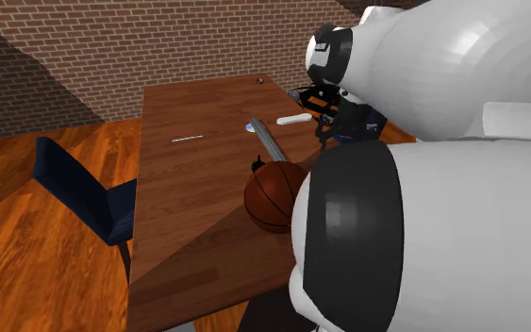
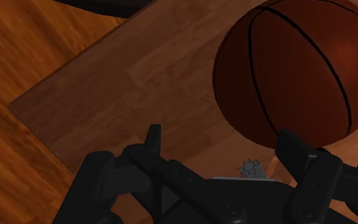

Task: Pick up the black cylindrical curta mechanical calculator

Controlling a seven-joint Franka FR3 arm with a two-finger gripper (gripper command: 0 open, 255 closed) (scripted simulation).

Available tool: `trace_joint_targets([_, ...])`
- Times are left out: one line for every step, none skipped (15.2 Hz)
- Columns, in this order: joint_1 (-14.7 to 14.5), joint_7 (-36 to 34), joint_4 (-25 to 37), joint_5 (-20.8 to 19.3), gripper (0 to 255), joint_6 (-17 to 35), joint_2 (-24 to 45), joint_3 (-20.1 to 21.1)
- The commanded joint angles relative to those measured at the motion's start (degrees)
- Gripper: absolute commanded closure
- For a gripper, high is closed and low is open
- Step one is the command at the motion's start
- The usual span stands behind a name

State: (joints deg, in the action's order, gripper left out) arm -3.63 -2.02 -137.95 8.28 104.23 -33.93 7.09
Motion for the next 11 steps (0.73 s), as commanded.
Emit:
trace_joint_targets([-0.8, -1.9, 0.2, 1.2, 0, 2.8, 2.8, 1.8])
trace_joint_targets([-1.1, -2.6, 0.3, 1.7, 0, 4.2, 4.3, 2.6])
trace_joint_targets([-1.5, -3.4, 0.5, 2.2, 0, 5.6, 5.8, 3.4])
trace_joint_targets([-1.8, -4.2, 0.7, 2.6, 0, 7.1, 7.4, 4.2])
trace_joint_targets([-2.1, -5.0, 1.1, 2.9, 0, 8.4, 9.0, 5.0])
trace_joint_targets([-2.3, -5.8, 1.5, 3.2, 0, 9.8, 10.7, 5.8])
trace_joint_targets([-2.6, -6.6, 2.0, 3.5, 0, 11.2, 12.5, 6.6])
trace_joint_targets([-2.8, -7.5, 2.5, 3.7, 0, 12.5, 14.2, 7.3])
trace_joint_targets([-3.1, -8.3, 3.2, 3.8, 0, 13.8, 16.1, 8.1])
trace_joint_targets([-3.3, -9.2, 3.9, 3.8, 0, 15.0, 17.9, 8.8])
trace_joint_targets([-3.6, -10.0, 4.6, 3.8, 0, 16.3, 19.8, 9.5])
